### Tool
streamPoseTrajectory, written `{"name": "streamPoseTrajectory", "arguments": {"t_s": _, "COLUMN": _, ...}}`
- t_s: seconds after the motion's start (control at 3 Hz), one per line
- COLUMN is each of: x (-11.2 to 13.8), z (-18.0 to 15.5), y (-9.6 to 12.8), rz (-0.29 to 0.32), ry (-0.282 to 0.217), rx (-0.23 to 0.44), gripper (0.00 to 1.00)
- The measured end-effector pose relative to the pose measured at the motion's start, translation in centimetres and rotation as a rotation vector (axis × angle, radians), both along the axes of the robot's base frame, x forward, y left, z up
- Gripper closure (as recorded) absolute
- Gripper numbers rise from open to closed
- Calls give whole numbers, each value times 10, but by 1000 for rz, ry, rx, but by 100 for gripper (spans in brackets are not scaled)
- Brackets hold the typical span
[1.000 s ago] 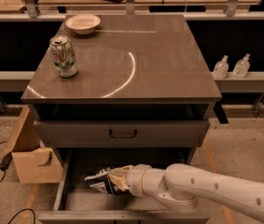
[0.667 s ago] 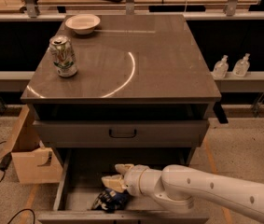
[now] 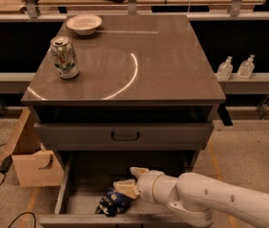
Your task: Place blue chip bag into middle drawer
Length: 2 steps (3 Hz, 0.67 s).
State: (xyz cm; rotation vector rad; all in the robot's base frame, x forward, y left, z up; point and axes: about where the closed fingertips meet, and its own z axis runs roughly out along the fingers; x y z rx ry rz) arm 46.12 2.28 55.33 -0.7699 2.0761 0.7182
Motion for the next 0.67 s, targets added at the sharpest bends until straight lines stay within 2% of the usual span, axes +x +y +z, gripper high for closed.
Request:
{"name": "streamPoseTrajectory", "arguments": {"t_s": 0.33, "x": -19, "z": 18, "y": -50, "rz": -95, "ry": -1, "rx": -52, "gripper": 70}}
{"name": "streamPoseTrajectory", "arguments": {"t_s": 0.67, "x": -18, "z": 20, "y": -53, "rz": -99, "ry": -8, "rx": -57, "gripper": 94}}
